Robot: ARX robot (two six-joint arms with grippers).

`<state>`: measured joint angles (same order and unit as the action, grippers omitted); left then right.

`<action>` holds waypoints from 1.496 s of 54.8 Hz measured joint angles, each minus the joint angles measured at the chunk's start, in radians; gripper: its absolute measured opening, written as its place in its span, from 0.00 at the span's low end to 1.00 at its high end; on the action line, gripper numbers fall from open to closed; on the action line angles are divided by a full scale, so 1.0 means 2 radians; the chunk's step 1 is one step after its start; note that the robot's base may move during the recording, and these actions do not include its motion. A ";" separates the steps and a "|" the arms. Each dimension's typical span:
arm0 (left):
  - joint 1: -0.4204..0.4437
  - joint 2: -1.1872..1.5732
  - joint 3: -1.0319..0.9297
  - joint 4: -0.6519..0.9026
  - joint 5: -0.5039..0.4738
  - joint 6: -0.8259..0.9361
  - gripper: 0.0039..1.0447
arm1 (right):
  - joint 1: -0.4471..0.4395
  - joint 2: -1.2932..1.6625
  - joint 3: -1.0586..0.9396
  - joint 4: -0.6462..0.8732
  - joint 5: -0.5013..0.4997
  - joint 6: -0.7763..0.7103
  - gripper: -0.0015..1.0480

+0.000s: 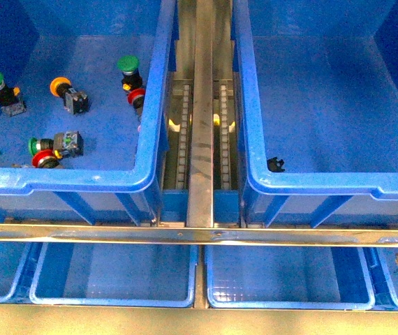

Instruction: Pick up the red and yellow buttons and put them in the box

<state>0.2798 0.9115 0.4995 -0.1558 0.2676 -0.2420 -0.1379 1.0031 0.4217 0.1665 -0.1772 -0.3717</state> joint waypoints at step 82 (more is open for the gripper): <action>-0.139 -0.341 -0.240 0.192 -0.134 0.116 0.02 | 0.082 -0.026 -0.010 -0.035 0.104 0.142 0.40</action>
<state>0.0017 0.2291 0.0204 0.2279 -0.0002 -0.0101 0.0261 0.9512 0.4026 0.0956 0.0299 -0.0887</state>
